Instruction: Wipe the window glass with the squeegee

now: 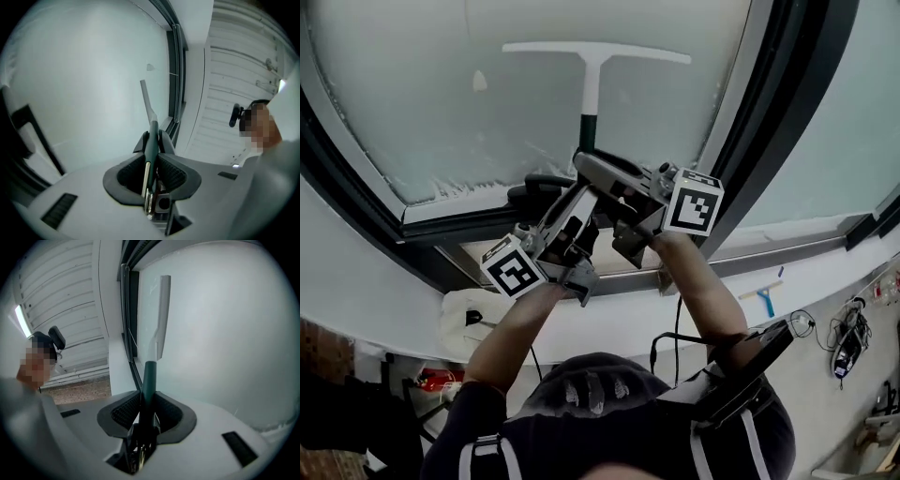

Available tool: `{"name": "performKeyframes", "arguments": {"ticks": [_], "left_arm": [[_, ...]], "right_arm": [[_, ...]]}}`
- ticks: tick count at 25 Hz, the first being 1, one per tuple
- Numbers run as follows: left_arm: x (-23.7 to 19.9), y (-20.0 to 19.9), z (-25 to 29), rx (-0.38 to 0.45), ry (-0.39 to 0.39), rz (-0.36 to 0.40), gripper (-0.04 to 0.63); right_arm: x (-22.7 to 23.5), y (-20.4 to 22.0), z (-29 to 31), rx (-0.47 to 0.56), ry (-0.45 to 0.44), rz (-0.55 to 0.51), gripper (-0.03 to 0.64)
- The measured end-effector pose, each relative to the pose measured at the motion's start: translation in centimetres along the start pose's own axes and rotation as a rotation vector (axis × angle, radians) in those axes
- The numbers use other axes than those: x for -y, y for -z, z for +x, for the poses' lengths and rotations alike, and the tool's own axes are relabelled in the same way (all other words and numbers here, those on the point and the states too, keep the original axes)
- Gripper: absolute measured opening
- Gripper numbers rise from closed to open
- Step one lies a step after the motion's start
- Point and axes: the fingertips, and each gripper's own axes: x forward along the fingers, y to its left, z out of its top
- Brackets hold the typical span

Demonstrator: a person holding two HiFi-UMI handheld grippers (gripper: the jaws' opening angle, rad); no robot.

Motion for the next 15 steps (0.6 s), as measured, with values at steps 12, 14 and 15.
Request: {"name": "performKeyframes", "arguments": {"ticks": [12,14,15], "left_arm": [[4.2,1.7,11.7,0.009,0.131,0.119,0.094],[4.3,1.0,13.6,0.013,0.145,0.135,0.094],[4.4,0.6,14.6,0.014,0.146,0.142,0.094]], "right_arm": [[-1.7,-11.0,-5.5,0.064,0.013,-0.218,0.099],[-1.4,-13.1,-5.5,0.078,0.02,-0.24,0.098],[-1.1,-14.3,-5.5,0.09,0.024,-0.238,0.099]]}}
